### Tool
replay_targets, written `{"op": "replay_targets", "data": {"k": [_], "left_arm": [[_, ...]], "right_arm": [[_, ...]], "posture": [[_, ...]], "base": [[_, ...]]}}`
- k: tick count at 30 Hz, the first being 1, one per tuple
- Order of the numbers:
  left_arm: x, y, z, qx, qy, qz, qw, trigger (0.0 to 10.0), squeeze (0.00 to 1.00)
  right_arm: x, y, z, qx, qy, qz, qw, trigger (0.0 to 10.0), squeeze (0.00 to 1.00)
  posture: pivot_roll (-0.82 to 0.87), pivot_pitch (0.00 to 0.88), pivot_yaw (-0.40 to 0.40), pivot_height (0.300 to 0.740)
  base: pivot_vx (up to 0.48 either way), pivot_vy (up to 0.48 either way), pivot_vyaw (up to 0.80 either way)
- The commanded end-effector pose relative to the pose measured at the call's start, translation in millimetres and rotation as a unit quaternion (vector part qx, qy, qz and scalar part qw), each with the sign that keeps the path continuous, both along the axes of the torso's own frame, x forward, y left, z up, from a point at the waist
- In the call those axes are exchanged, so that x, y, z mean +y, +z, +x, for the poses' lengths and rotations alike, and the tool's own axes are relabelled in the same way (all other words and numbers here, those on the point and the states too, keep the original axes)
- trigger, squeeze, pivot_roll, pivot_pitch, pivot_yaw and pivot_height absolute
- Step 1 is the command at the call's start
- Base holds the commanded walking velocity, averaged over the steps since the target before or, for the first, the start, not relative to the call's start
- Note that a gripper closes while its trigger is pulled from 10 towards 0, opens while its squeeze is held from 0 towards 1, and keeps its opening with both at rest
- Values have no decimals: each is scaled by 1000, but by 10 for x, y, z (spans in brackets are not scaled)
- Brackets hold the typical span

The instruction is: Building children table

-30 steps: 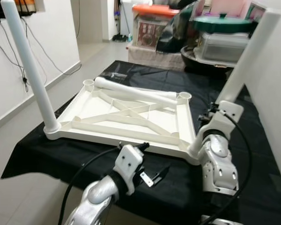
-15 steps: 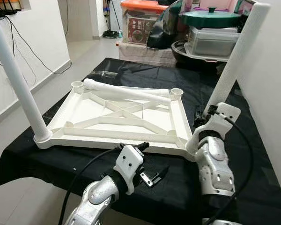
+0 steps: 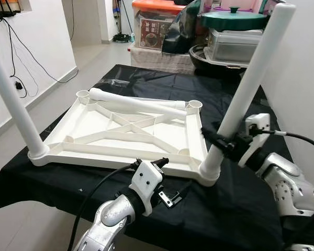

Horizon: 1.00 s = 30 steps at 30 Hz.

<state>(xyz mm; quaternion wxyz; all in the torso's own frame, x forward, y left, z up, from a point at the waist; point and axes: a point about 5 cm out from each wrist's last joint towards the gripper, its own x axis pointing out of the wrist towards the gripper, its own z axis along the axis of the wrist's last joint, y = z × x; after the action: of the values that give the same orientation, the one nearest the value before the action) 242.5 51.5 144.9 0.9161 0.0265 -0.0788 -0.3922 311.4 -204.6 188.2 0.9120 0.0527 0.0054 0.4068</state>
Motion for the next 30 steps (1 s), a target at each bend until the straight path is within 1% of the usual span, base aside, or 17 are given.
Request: {"op": "replay_targets", "data": {"k": [1,5,6,8,9,13,19,20,21,22,23,24,25,26,27,28,30], "left_arm": [[-28,-34,-9,5,-7,-1,1000,10000,0],[-28,-37,-9,7,-7,-3,1000,10000,0],[-28,-39,-10,7,-7,-3,1000,10000,0],[-28,-39,-10,7,-7,-3,1000,10000,0],[-29,-42,-11,8,-7,-3,1000,10000,0],[-34,-46,-14,9,-7,-3,1000,10000,0],[-30,-55,-17,10,-7,-2,1000,10000,0],[-30,-55,-17,10,-7,-2,1000,10000,0],[-27,-59,-16,11,-8,-2,1000,10000,0],[-25,-65,-12,12,-10,0,1000,10000,0],[-25,-65,-12,12,-10,0,1000,10000,0],[-26,-71,-9,13,-13,1,1000,10000,0],[-26,-71,-9,13,-13,1,1000,10000,0],[-29,-77,-8,13,-15,3,1000,10000,0],[-29,-77,-8,13,-15,3,1000,10000,0],[-34,-81,-10,13,-17,4,1000,10000,0],[-34,-81,-10,13,-17,4,1000,10000,0]], "right_arm": [[149,28,40,8,94,-18,995,10000,0],[201,87,68,4,130,-19,991,10000,0],[232,106,70,1,142,-18,990,3608,0],[232,106,70,1,142,-18,990,3608,0],[258,98,80,3,145,-19,989,0,0],[286,1,87,-4,93,-17,995,0,0],[121,-139,201,15,-111,-13,994,0,0],[121,-139,201,15,-111,-13,994,0,0],[34,-167,237,19,-190,-18,981,0,0],[-90,-208,269,38,-292,-12,956,0,0],[-90,-208,269,38,-292,-12,956,0,0],[-238,-254,243,53,-412,-20,910,0,0],[-238,-254,243,53,-412,-20,910,0,0],[-360,-288,154,62,-525,-21,849,0,0],[-360,-288,154,62,-525,-21,849,0,0],[-409,-320,35,72,-606,-12,792,0,0],[-409,-320,35,72,-606,-12,792,0,0]], "posture": [[99,0,-76,740],[102,0,-75,740],[102,0,-76,740],[102,0,-76,740],[102,0,-78,740],[102,0,-82,740],[92,0,-77,740],[92,0,-77,740],[84,0,-70,740],[75,0,-65,740],[75,0,-65,740],[72,0,-60,740],[72,0,-60,740],[71,0,-62,740],[71,0,-62,740],[73,0,-64,740],[73,0,-64,740]], "base": [[0,0,0],[0,0,0],[0,0,0],[0,0,0],[0,0,0],[0,0,0],[0,0,0],[0,0,0],[0,0,0],[0,0,0],[0,0,0],[0,0,0],[0,0,0],[0,0,0],[0,0,0],[0,0,0],[0,0,0]]}}
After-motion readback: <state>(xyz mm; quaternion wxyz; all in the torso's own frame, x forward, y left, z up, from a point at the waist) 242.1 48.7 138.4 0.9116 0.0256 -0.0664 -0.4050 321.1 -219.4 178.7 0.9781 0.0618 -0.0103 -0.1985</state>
